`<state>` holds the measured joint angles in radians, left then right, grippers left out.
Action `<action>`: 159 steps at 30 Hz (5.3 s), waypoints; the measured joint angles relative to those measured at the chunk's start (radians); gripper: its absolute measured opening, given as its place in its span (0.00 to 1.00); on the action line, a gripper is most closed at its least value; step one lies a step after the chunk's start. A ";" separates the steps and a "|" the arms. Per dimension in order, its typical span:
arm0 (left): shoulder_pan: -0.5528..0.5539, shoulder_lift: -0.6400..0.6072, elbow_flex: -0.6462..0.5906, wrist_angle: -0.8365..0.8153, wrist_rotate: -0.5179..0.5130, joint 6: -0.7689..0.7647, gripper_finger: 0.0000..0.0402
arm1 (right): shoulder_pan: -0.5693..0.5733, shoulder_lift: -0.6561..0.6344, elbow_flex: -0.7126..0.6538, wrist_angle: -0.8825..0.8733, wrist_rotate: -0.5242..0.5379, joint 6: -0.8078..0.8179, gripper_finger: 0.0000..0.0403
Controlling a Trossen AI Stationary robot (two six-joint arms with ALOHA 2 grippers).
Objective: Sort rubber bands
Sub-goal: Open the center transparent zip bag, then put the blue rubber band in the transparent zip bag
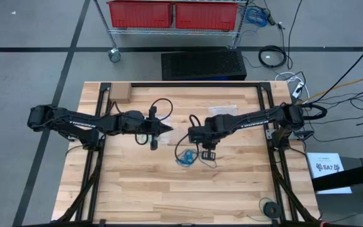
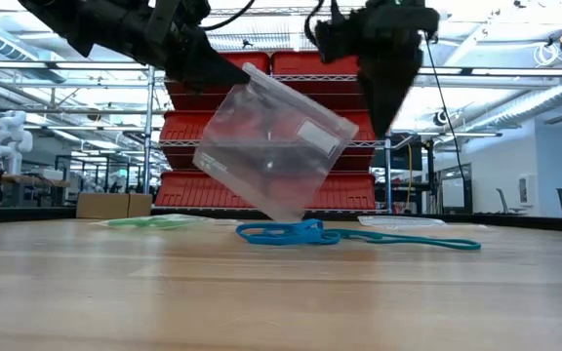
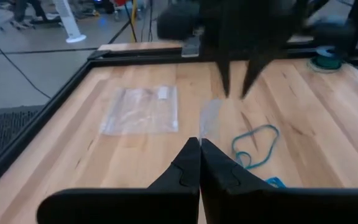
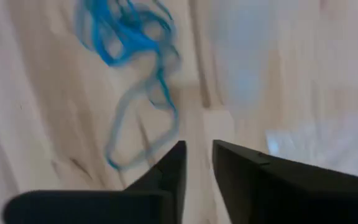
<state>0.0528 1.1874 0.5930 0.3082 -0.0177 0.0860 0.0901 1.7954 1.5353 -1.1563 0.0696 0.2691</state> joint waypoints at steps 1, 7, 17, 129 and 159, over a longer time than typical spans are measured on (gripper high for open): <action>0.000 0.000 0.000 -0.003 0.000 0.000 0.00 | 0.000 -0.002 0.016 -0.033 -0.001 0.007 0.23; -0.001 0.000 0.000 -0.002 0.000 -0.001 0.00 | -0.003 -0.005 0.150 -0.115 0.058 -0.004 0.35; -0.001 0.002 0.000 -0.021 0.001 -0.001 0.00 | 0.038 -0.006 0.114 0.214 0.293 -0.227 0.02; -0.023 0.004 0.000 -0.017 -0.058 -0.079 0.00 | -0.011 -0.034 -0.470 1.384 0.276 -0.045 0.55; -0.023 0.004 0.000 -0.023 -0.070 -0.072 0.00 | 0.169 -0.291 -0.586 0.589 0.209 0.377 0.56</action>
<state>0.0303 1.1912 0.5930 0.2852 -0.0875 0.0143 0.2588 1.5049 0.9490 -0.5672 0.2787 0.6464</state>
